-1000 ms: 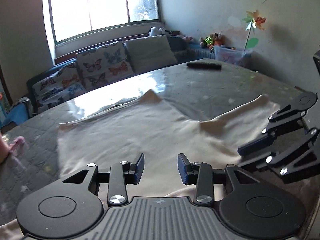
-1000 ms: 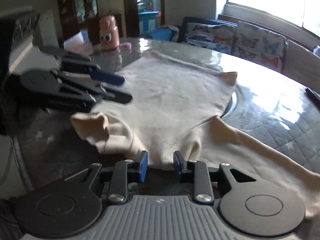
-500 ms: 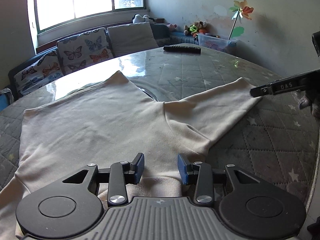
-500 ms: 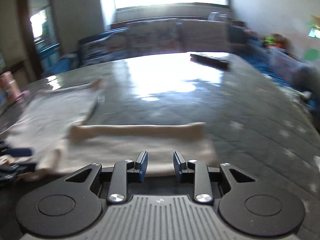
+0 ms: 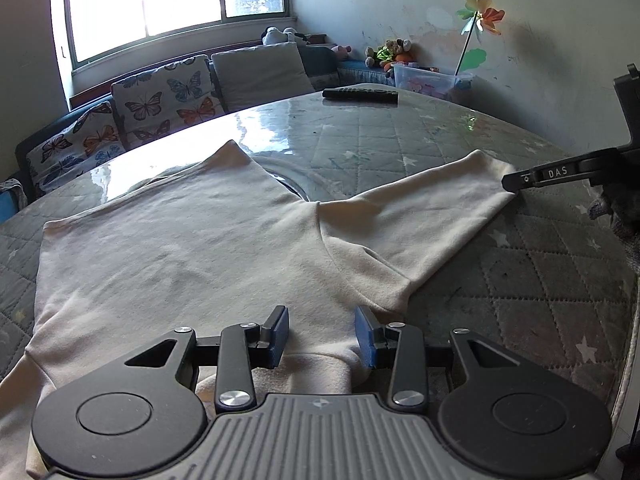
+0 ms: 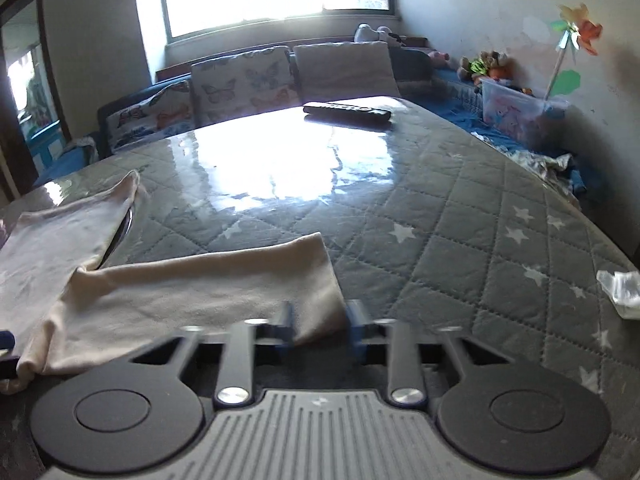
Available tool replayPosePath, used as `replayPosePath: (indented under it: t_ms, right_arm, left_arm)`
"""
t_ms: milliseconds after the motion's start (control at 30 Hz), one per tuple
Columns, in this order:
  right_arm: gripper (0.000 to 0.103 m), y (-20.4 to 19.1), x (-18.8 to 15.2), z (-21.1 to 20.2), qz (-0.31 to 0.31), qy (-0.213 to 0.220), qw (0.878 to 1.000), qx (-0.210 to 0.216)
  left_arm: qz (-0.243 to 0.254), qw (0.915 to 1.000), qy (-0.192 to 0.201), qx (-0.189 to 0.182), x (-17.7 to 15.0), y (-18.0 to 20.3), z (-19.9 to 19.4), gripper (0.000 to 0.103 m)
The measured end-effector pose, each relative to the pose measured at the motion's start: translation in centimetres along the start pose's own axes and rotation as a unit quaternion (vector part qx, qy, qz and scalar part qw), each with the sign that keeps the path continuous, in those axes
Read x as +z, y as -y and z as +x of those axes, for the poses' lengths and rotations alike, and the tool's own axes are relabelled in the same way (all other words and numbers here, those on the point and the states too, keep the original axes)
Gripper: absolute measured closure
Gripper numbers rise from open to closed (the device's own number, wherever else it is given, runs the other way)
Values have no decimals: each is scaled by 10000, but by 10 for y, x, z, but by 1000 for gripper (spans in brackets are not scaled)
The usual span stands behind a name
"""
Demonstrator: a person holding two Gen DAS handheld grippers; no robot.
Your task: Fold clothes
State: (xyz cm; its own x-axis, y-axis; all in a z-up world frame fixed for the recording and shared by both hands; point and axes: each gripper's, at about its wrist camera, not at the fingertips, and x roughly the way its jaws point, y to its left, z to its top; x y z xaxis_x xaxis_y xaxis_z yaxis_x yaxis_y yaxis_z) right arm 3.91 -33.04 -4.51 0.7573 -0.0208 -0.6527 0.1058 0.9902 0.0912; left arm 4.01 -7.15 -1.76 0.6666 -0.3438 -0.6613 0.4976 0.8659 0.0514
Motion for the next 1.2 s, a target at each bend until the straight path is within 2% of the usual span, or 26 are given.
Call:
replayPosePath:
  t_ms: [33, 133, 300, 467, 633, 767, 867, 1033, 1200]
  right_arm:
    - [93, -1, 2, 0, -42, 5, 10000, 23]
    - [95, -2, 16, -1, -229, 183, 9996, -50]
    - [95, 7, 45, 8, -170, 337, 9993, -45]
    - [95, 10, 40, 30, 19, 46, 10000, 27]
    - [95, 15, 51, 20, 277, 114, 9992, 246]
    - [95, 6, 69, 0, 152, 326, 9986, 376]
    - [95, -11, 83, -16, -37, 498, 9972, 561]
    - [95, -57, 109, -45, -507, 837, 9899, 1026]
    - [95, -114, 120, -63, -1070, 977, 9780, 1502]
  left_arm:
    - [8, 10000, -2, -1, 0, 0, 0, 63]
    - [30, 10000, -6, -3, 0, 1, 0, 63]
    - [54, 10000, -5, -15, 0, 2, 0, 63]
    - [66, 9999, 90, -27, 5, 1, -6, 62]
    - [90, 9997, 219, -76, 14, 1, -10, 62]
    - [185, 9996, 164, -125, 12, 7, -2, 62]
    - [249, 9995, 144, -157, 10, 10, 2, 62]
    - [152, 9993, 282, -183, 6, 0, -14, 61]
    - [-113, 9990, 422, 17, -5, -21, -36, 60]
